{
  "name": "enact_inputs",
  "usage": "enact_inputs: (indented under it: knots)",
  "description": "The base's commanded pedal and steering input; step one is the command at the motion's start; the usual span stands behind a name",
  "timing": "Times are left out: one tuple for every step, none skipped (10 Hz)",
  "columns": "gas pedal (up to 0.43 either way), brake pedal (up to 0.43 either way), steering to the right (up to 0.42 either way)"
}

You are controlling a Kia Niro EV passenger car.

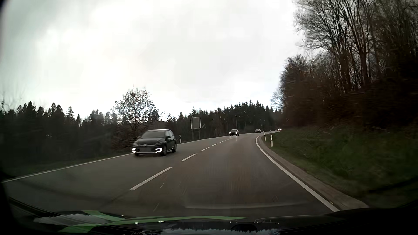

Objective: Follow the waypoints while adhering to traffic rules and regulations

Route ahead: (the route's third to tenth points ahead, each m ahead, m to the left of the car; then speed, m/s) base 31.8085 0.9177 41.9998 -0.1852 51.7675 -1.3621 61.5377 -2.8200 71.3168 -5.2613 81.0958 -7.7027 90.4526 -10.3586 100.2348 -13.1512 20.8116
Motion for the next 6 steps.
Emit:
enact_inputs:
  knots:
    - [0.24, 0.0, 0.016]
    - [0.24, 0.0, 0.016]
    - [0.24, 0.0, 0.016]
    - [0.24, 0.0, 0.017]
    - [0.24, 0.0, 0.018]
    - [0.24, 0.0, 0.019]
